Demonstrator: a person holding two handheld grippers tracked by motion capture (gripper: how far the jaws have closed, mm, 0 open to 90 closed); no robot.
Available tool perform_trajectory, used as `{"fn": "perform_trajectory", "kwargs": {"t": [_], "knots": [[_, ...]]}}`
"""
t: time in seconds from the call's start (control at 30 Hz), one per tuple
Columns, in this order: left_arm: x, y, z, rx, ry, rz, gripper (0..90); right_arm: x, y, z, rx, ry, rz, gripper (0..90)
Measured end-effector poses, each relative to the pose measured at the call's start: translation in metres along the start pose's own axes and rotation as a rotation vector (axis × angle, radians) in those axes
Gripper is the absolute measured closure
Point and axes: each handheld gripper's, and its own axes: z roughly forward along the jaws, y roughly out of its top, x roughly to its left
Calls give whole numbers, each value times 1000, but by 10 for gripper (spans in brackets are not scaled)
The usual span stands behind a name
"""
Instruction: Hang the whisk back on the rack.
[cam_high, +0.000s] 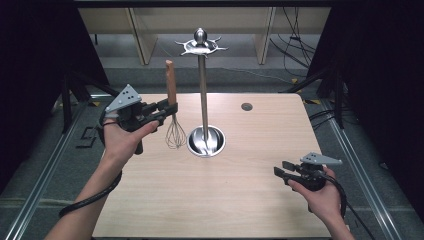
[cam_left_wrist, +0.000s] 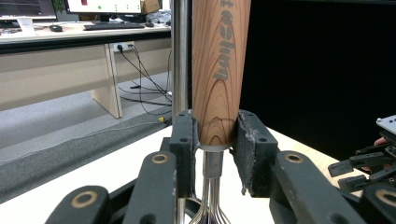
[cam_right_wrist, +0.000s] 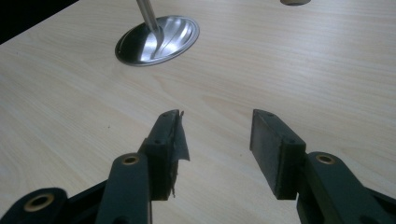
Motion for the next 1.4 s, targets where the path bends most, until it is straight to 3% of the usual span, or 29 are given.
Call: {"fn": "perform_trajectory", "kwargs": {"t": [0.2, 0.9, 0.97, 1.4], "knots": [[2, 2, 2, 5, 8, 7, 695, 0, -1, 1, -16, 6, 5, 536], [9, 13, 9, 8, 3, 19, 695, 0, 0, 0, 4, 5, 8, 534], [9, 15, 10, 11, 6, 20, 695, 1, 0, 0, 18, 11, 27, 534], [13, 18, 13, 27, 5, 22, 695, 1, 0, 1, 12, 7, 14, 533]]}}
